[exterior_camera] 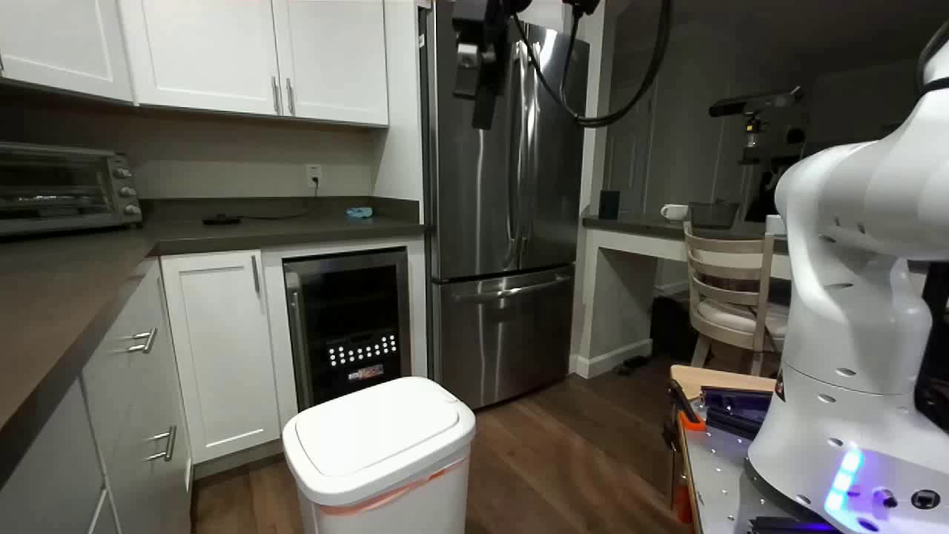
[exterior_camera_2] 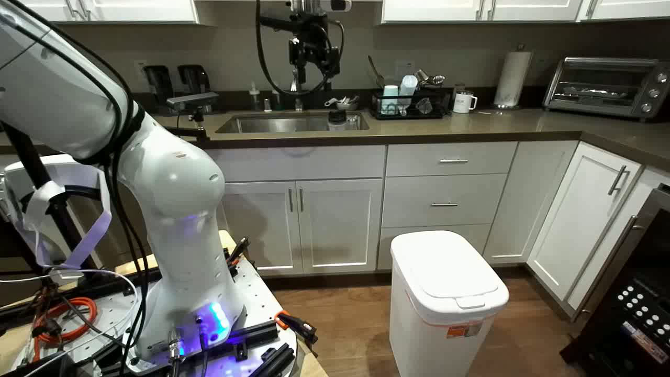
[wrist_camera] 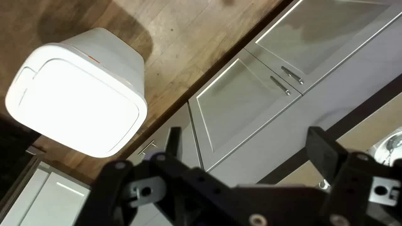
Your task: Open the lid of the bin
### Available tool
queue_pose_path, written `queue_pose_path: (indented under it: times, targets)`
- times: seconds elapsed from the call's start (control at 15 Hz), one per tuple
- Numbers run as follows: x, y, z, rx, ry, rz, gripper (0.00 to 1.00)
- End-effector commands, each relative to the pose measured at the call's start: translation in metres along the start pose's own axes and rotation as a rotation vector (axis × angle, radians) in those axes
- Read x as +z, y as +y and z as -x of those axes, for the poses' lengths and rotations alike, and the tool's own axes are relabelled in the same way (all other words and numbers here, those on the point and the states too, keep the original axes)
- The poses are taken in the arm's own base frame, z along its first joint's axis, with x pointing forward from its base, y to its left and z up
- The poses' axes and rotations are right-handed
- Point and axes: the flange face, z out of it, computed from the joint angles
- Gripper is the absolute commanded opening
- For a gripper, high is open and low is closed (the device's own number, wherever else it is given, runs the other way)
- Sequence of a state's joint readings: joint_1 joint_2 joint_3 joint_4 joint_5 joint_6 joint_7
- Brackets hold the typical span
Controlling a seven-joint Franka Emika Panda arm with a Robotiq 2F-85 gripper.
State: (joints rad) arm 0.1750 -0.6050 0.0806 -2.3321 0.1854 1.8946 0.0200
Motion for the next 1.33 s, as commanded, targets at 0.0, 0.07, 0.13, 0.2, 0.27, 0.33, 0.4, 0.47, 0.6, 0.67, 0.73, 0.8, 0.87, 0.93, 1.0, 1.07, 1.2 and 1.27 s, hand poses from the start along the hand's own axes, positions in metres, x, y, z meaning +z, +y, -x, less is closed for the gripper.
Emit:
queue_pose_path:
  times: [0.0, 0.07, 0.13, 0.2, 0.27, 0.33, 0.4, 0.47, 0.6, 0.67, 0.73, 0.8, 0.87, 0.93, 1.0, 1.07, 1.2, 1.27]
  targets:
    - [0.000, 0.000, 0.000, 0.000, -0.001, 0.000, 1.00]
    - [0.000, 0.000, 0.000, 0.000, -0.001, 0.000, 1.00]
    - [0.000, 0.000, 0.000, 0.000, -0.001, 0.000, 1.00]
    - [0.000, 0.000, 0.000, 0.000, -0.001, 0.000, 1.00]
    - [0.000, 0.000, 0.000, 0.000, -0.001, 0.000, 1.00]
    - [0.000, 0.000, 0.000, 0.000, -0.001, 0.000, 1.00]
    - [0.000, 0.000, 0.000, 0.000, -0.001, 0.000, 1.00]
    - [0.000, 0.000, 0.000, 0.000, -0.001, 0.000, 1.00]
    - [0.000, 0.000, 0.000, 0.000, -0.001, 0.000, 1.00]
    - [0.000, 0.000, 0.000, 0.000, -0.001, 0.000, 1.00]
    - [0.000, 0.000, 0.000, 0.000, -0.001, 0.000, 1.00]
    - [0.000, 0.000, 0.000, 0.000, -0.001, 0.000, 1.00]
    - [0.000, 0.000, 0.000, 0.000, -0.001, 0.000, 1.00]
    - [0.000, 0.000, 0.000, 0.000, -0.001, 0.000, 1.00]
    - [0.000, 0.000, 0.000, 0.000, -0.001, 0.000, 1.00]
    - [0.000, 0.000, 0.000, 0.000, -0.001, 0.000, 1.00]
    - [0.000, 0.000, 0.000, 0.000, -0.001, 0.000, 1.00]
    - [0.010, 0.002, 0.001, -0.002, 0.003, 0.007, 1.00]
